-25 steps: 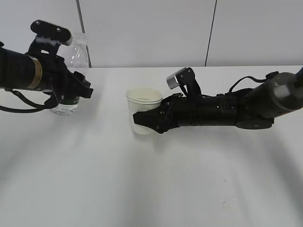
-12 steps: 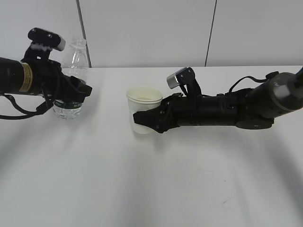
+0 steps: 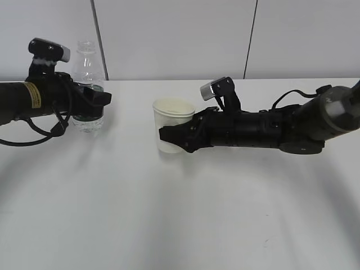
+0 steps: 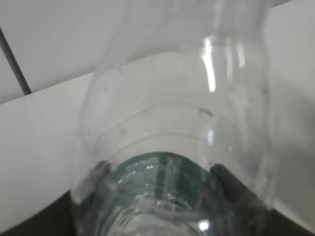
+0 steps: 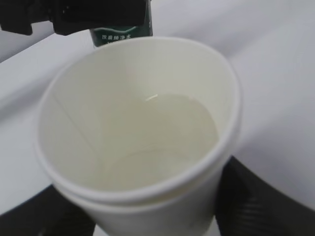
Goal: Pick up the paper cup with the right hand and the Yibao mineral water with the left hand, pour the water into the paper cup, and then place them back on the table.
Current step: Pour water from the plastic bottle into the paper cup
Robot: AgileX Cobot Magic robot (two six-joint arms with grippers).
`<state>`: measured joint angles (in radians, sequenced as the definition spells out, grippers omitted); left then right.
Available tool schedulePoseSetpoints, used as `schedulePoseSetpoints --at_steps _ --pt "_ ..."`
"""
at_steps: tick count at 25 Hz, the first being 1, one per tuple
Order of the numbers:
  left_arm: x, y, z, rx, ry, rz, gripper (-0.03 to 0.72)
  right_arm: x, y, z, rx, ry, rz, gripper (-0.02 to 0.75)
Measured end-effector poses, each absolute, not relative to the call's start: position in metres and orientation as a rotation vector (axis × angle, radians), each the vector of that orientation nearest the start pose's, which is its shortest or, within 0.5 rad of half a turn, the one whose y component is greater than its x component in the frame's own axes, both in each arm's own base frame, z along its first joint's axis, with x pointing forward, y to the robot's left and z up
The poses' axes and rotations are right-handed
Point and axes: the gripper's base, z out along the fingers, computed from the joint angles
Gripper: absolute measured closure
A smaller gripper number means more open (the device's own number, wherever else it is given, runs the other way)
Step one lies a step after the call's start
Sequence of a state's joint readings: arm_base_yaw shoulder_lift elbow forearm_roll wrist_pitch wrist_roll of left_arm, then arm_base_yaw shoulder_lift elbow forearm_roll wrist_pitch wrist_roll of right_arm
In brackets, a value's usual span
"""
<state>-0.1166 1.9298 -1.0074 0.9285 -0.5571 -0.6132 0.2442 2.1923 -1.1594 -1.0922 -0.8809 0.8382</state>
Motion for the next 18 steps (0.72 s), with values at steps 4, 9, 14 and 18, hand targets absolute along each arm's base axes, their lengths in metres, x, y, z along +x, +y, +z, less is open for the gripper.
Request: schedulePoseSetpoints --at_steps 4,9,14,18 --pt "0.392 -0.081 0.159 0.584 1.876 -0.387 0.303 0.397 0.157 0.113 -0.715 1.828 0.863 0.24" --pt "0.394 -0.081 0.15 0.578 1.871 -0.397 0.303 0.405 0.139 0.114 -0.643 1.833 0.831 0.24" --pt "0.394 -0.082 0.152 0.585 1.838 -0.399 0.304 0.412 0.117 0.115 -0.59 1.834 0.79 0.241" --pt "0.394 -0.082 0.153 0.586 1.829 -0.397 0.303 0.417 0.1 0.115 -0.567 1.832 0.749 0.241"
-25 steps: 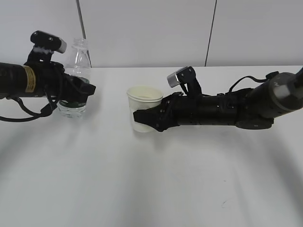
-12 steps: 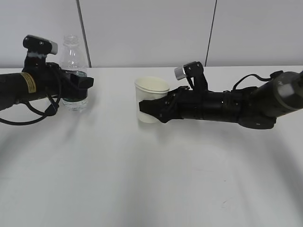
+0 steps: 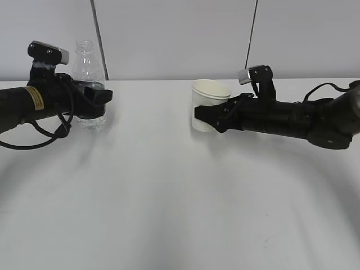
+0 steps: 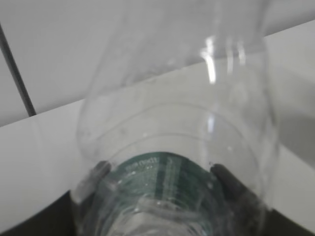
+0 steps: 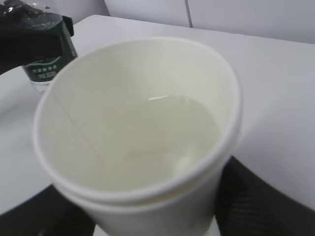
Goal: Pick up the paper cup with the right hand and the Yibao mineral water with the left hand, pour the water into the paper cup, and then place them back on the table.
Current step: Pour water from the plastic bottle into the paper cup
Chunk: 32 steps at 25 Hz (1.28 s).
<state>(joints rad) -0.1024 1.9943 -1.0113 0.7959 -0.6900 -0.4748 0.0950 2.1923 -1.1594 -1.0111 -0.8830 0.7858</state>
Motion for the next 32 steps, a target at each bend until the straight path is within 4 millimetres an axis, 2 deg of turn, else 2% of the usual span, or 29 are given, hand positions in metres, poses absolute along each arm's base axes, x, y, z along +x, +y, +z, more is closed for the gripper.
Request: schedulePoseSetpoints --at_steps 9,20,32 --pt "0.395 -0.082 0.155 0.57 1.803 -0.404 0.304 0.425 0.069 0.114 -0.534 1.831 0.617 0.241" --pt "0.395 -0.083 0.156 0.573 1.798 -0.405 0.304 0.435 0.054 0.112 -0.415 1.859 0.44 0.241" --pt "0.395 -0.083 0.156 0.58 1.795 -0.399 0.306 0.438 0.045 0.109 -0.293 1.912 0.361 0.241"
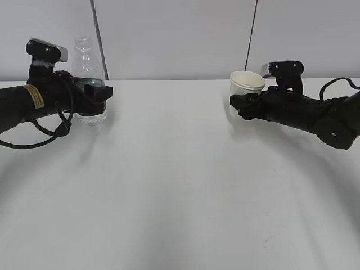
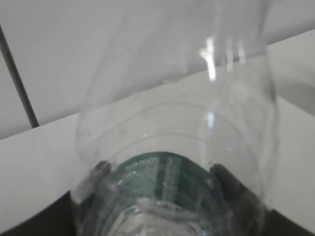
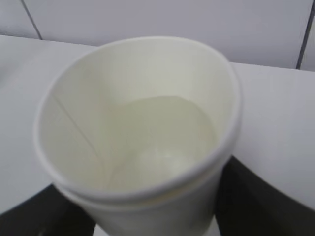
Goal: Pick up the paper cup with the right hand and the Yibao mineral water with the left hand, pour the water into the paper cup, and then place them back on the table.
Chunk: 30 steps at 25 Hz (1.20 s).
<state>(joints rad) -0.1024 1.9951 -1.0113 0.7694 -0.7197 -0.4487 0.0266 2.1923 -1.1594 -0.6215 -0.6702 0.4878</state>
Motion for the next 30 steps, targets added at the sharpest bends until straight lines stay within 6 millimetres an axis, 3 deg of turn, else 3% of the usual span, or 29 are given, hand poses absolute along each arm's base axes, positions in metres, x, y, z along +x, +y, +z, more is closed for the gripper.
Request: schedulePoseSetpoints --at_steps 22,30 --pt "0.395 -0.083 0.157 0.575 1.776 -0.412 0.308 0.428 0.034 0.099 -0.21 1.859 0.246 0.241" --pt "0.395 -0.083 0.158 0.578 1.774 -0.41 0.31 0.427 0.035 0.081 -0.21 1.851 0.265 0.241"
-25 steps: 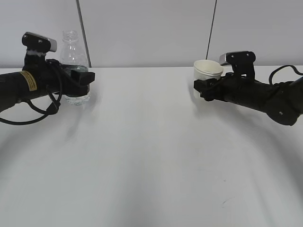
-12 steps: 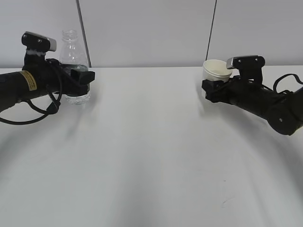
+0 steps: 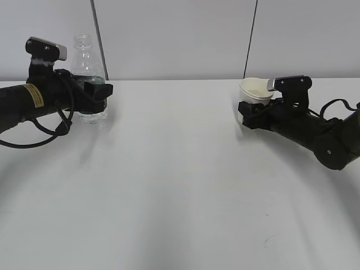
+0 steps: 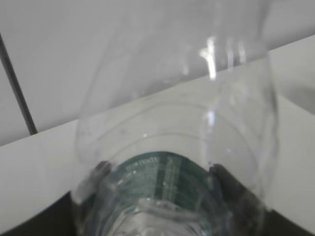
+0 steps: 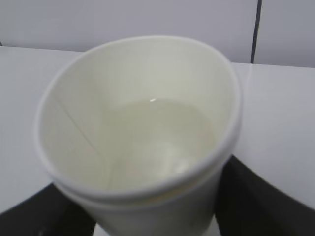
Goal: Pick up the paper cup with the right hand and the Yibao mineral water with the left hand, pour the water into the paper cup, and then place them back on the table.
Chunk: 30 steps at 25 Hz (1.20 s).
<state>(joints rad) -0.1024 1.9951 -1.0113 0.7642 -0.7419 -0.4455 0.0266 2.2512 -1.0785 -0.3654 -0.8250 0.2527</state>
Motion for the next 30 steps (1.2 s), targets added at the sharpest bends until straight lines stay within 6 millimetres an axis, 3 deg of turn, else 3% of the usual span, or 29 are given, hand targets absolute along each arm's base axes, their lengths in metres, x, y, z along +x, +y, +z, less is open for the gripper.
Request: schedulePoseSetpoints --at_steps 8,30 --pt "0.396 -0.084 0.152 0.576 1.785 -0.417 0.31 0.426 0.036 0.068 -0.223 1.868 0.262 0.241" --pt "0.396 -0.085 0.14 0.577 1.794 -0.437 0.31 0.426 0.036 0.066 -0.243 1.859 0.246 0.241"
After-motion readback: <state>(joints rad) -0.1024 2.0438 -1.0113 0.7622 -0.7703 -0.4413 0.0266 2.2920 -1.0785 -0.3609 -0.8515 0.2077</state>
